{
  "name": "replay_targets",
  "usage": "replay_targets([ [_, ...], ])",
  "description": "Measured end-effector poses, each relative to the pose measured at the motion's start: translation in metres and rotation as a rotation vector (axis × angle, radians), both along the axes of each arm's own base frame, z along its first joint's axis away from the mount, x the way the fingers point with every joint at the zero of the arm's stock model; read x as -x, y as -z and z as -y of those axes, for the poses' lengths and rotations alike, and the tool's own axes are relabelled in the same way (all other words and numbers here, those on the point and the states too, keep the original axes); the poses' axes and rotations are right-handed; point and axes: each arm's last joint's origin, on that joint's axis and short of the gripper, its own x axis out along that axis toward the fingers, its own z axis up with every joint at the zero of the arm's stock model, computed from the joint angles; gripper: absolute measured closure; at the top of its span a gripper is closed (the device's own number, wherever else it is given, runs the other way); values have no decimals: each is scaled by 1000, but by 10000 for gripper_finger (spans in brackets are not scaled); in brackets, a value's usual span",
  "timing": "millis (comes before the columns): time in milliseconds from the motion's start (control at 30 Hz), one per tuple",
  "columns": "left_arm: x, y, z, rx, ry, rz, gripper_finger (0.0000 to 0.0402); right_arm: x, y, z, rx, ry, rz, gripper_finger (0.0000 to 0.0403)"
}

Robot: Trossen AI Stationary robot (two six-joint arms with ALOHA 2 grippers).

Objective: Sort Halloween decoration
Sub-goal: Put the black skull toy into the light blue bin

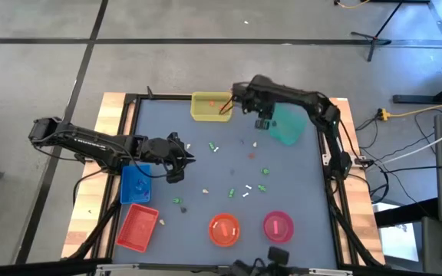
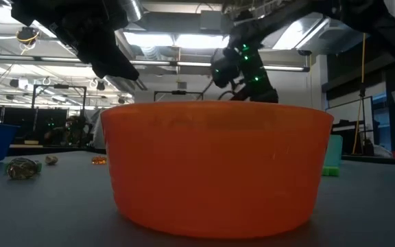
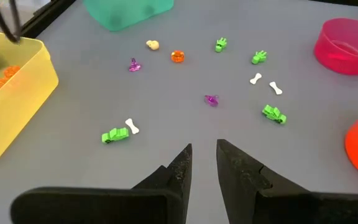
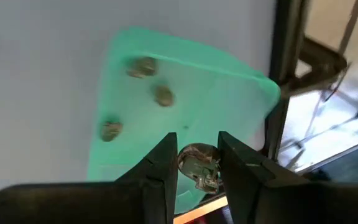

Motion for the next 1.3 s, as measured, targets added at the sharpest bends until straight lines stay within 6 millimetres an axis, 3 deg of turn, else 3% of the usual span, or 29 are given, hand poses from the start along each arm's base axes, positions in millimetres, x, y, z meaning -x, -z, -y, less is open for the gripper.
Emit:
replay_targets([
  [133, 0, 0, 0, 0, 0, 0, 341, 13, 0, 19, -30, 72, 15, 306],
  [300, 0, 0, 0, 0, 0, 0, 341, 21, 0, 27, -66, 110, 17, 306],
  [1033, 0, 0, 0, 4, 6, -1, 333, 21, 0, 26, -71, 101, 13, 305],
  [1133, 0, 0, 0, 4, 5, -1, 316, 21, 0, 26, -71, 101, 13, 293],
  [1300, 0, 0, 0, 6, 5, 0, 284, 21, 0, 26, -67, 99, 10, 238],
])
